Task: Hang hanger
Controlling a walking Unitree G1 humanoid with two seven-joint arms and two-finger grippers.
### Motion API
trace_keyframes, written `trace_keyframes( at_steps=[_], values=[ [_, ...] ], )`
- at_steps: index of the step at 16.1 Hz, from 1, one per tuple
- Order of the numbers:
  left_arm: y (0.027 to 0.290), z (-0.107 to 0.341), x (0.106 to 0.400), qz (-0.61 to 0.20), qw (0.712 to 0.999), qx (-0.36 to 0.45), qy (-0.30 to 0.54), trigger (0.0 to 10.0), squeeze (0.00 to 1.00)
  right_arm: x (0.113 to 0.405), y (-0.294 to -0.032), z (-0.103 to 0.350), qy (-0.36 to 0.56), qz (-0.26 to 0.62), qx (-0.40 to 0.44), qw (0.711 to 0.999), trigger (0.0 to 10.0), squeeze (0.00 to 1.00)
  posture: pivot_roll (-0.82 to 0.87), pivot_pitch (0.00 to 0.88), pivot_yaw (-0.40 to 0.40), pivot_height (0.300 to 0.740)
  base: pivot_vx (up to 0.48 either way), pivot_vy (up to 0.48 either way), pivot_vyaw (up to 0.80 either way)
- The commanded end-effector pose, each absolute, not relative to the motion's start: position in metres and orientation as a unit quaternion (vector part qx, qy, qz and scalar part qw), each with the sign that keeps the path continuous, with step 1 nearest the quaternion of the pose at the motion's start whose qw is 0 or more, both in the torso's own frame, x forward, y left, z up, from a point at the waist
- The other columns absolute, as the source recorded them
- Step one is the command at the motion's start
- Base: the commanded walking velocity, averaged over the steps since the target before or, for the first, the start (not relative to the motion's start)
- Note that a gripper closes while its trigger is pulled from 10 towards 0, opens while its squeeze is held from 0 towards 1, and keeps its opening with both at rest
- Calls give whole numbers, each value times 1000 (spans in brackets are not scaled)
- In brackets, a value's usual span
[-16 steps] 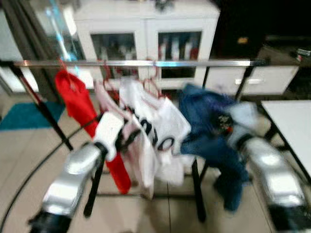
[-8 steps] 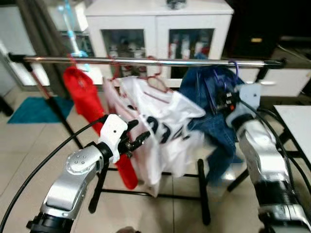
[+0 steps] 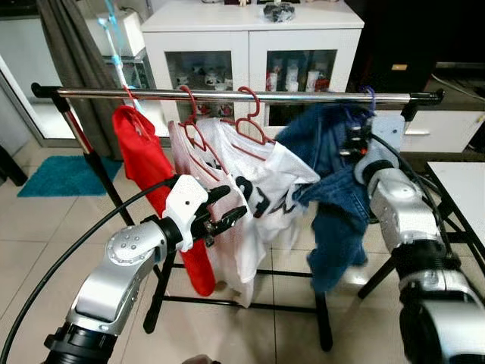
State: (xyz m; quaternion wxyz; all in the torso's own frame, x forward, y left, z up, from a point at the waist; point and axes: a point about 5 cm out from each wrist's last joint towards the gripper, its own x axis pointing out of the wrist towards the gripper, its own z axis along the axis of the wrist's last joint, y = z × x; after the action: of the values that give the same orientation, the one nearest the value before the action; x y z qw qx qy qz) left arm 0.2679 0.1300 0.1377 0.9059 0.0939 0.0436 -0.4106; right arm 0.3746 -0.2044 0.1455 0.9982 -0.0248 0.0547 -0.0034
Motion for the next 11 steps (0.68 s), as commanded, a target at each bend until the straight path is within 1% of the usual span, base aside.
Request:
trace_keyframes(
  at_steps=[1,5,8,9,11],
  values=[
    [131,143,271,-416,902,106,36,10000,0,383,-208,159,41,-14,-18,999,10000,0,-36,0,57,740,0,0,0],
    [125,149,266,-455,885,99,25,10000,0,396,-215,171,59,-22,-32,998,10000,0,-22,0,49,740,0,0,0],
    [125,149,264,-457,884,100,24,10000,0,396,-220,172,53,-35,-27,998,10000,0,-9,0,38,740,0,0,0],
    [126,149,264,-457,884,100,24,10000,0,396,-220,172,37,-30,-12,999,10000,0,-10,0,42,740,0,0,0],
    [126,150,264,-462,881,99,24,10000,0,397,-220,171,36,-30,-16,999,10000,0,-13,0,50,740,0,0,0]
  ],
)
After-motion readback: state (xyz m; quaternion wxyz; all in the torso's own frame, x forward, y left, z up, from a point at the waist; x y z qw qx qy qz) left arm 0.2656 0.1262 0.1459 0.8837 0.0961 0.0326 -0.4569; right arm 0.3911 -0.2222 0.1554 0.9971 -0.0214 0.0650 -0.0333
